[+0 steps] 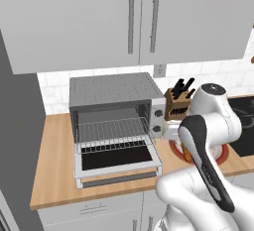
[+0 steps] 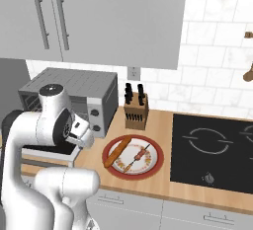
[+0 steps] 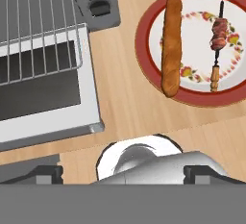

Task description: Pick up the kebab skewer and baguette bread, and place them inside the toaster oven. Close the toaster oven door and start by setting the timer.

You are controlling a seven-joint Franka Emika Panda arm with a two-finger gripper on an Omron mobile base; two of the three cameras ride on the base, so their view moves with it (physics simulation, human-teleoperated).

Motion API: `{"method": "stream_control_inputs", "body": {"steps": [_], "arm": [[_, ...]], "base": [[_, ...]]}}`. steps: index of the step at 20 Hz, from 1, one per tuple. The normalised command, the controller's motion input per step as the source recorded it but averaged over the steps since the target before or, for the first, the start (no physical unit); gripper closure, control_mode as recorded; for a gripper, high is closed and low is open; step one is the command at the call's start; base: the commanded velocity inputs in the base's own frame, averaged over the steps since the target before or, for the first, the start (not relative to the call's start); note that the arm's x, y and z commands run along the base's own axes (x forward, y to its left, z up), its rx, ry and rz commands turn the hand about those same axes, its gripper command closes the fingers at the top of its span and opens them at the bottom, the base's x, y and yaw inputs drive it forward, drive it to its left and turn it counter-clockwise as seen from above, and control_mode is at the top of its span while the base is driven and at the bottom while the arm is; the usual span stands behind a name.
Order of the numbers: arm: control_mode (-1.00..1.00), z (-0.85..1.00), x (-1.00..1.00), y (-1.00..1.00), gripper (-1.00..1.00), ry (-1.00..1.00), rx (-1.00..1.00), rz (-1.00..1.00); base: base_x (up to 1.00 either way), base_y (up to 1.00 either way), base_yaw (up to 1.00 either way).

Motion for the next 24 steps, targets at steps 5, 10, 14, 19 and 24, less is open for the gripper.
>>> {"method": "stream_control_inputs", "body": {"steps": [5,10,14,19,24], "arm": [[-1.0,-0.03,0.23,-0.58,-1.0,0.02,0.0,0.0],[-1.0,-0.16,0.15,-0.32,-1.0,0.06,-0.04,0.0],[-1.0,-0.24,0.27,-0.24,-1.0,0.02,-0.04,0.0],[-1.0,-0.24,0.35,-0.27,-1.0,0.0,0.0,-0.01],[-1.0,-0.15,0.4,-0.05,-1.0,0.05,0.0,-0.05]], "base": [[0.0,0.0,0.0],[0.0,0.0,0.0],[0.0,0.0,0.0],[0.0,0.0,0.0],[0.0,0.0,0.0]]}}
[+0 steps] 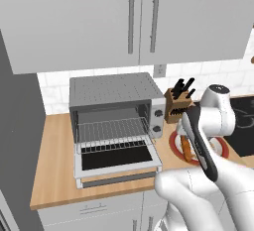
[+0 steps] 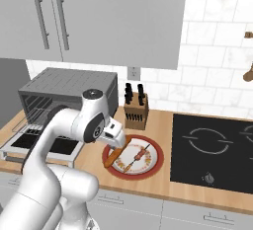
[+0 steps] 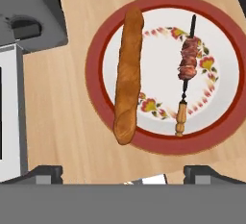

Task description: Pick up the kebab skewer and baguette bread, and place them inside the toaster oven. Close the toaster oven door and start by setting the timer.

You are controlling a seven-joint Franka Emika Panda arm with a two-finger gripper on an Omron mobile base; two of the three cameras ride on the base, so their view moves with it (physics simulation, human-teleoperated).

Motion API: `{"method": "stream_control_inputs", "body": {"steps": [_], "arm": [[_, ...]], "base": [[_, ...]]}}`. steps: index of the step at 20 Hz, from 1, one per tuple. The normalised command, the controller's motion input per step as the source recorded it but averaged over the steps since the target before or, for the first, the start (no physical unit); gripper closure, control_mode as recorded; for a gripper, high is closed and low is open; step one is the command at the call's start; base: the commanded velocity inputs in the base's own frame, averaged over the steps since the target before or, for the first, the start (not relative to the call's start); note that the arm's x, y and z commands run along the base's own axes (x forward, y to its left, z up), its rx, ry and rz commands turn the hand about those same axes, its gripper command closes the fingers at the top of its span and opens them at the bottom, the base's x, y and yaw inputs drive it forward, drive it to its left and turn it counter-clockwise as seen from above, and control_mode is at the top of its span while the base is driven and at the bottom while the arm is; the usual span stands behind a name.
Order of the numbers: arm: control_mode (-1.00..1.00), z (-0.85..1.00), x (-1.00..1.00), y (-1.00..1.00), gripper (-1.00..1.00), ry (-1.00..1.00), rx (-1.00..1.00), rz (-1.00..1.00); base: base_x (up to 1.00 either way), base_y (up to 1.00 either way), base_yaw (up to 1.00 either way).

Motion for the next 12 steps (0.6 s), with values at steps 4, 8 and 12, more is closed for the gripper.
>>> {"method": "stream_control_inputs", "body": {"steps": [4,8,12], "arm": [[-1.0,-0.21,0.25,0.0,-1.0,0.1,0.0,-0.05],[-1.0,-0.34,0.24,0.0,-1.0,0.07,0.0,-0.03],[-1.0,-0.42,0.14,-0.25,-1.0,0.02,0.0,0.0]], "base": [[0.0,0.0,0.0],[0.0,0.0,0.0],[0.0,0.0,0.0]]}}
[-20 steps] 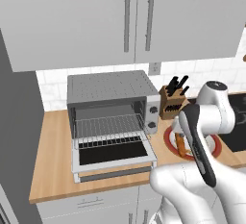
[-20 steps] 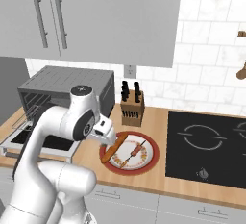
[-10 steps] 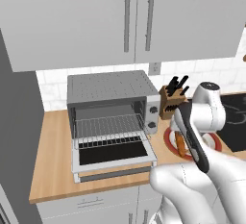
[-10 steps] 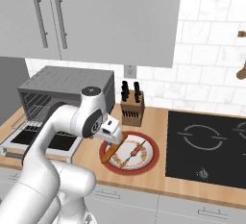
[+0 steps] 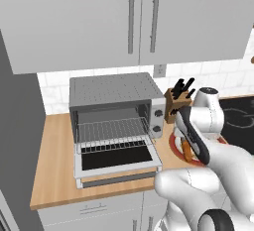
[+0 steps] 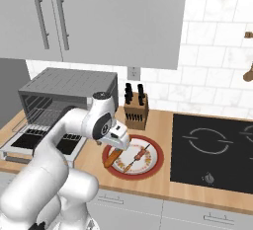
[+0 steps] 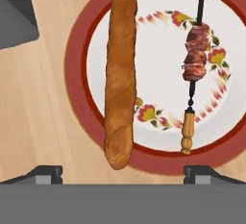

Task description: Pick up the kebab skewer and baguette bread, and place them inside the toaster oven. Close the toaster oven door and start by setting the timer.

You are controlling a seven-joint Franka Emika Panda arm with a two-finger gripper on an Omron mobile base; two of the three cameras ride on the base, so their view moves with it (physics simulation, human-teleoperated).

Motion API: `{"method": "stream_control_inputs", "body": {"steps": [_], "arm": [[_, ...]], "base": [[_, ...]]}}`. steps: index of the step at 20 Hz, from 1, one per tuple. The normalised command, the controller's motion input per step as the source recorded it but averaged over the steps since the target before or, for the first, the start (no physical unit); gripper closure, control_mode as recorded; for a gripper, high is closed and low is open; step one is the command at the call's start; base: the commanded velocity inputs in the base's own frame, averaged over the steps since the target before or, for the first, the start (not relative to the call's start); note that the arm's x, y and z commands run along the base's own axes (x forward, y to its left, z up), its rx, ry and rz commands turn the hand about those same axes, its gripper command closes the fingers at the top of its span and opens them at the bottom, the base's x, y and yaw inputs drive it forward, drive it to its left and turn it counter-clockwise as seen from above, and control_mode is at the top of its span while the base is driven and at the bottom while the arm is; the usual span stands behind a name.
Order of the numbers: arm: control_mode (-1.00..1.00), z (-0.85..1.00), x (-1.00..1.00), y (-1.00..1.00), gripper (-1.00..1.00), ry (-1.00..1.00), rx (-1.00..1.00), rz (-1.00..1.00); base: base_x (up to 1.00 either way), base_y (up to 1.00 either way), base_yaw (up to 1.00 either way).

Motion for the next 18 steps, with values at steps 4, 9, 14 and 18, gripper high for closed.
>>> {"method": "stream_control_inputs", "body": {"steps": [4,9,14,18], "arm": [[-1.0,-0.33,0.38,-0.16,-1.0,0.0,0.05,0.0],[-1.0,-0.38,0.45,-0.04,-1.0,0.0,0.06,0.0],[-1.0,-0.39,0.39,-0.01,-1.0,0.0,0.03,0.0],[-1.0,-0.34,0.27,-0.02,-1.0,0.02,0.04,0.0]], "base": [[0.0,0.0,0.0],[0.0,0.0,0.0],[0.0,0.0,0.0],[0.0,0.0,0.0]]}}
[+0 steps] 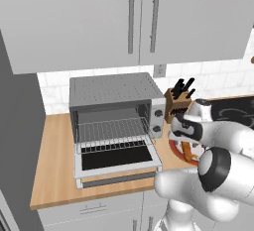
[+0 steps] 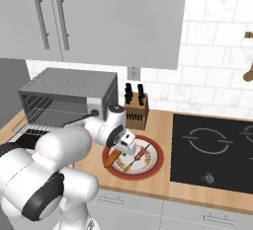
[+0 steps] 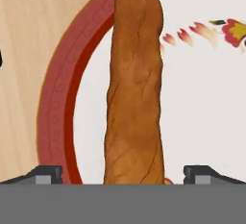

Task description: Pick up the kebab skewer and baguette bread, and place them inside the toaster oven. Close the toaster oven door and start by setting the timer.

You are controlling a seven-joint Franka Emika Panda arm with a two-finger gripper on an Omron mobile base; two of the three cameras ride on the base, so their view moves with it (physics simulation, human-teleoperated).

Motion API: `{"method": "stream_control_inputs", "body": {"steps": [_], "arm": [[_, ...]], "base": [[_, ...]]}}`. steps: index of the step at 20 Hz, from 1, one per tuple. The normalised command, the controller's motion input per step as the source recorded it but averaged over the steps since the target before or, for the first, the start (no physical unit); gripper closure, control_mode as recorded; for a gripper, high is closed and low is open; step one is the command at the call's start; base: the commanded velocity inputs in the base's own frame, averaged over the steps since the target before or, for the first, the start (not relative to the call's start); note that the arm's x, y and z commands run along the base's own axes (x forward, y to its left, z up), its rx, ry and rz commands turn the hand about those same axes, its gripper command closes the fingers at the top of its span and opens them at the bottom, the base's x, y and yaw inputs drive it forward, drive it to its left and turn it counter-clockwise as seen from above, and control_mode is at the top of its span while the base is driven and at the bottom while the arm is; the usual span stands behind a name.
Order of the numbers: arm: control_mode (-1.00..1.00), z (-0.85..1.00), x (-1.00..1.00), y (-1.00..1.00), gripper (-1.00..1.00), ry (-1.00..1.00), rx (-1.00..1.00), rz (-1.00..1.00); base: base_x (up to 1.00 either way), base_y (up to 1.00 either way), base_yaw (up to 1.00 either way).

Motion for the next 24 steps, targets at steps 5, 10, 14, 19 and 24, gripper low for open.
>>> {"method": "stream_control_inputs", "body": {"steps": [5,10,14,19,24], "arm": [[-1.0,-0.24,0.24,0.0,-1.0,0.03,0.04,0.0],[-1.0,-0.31,0.04,0.0,1.0,0.03,0.01,0.0],[-1.0,-0.04,0.0,0.0,1.0,0.0,0.0,0.0],[-1.0,0.0,0.0,0.0,1.0,0.0,0.0,0.0],[-1.0,0.44,-0.06,-0.01,1.0,0.0,0.0,-0.04]], "base": [[0.0,0.0,0.0],[0.0,0.0,0.0],[0.0,0.0,0.0],[0.0,0.0,0.0],[0.0,0.0,0.0]]}}
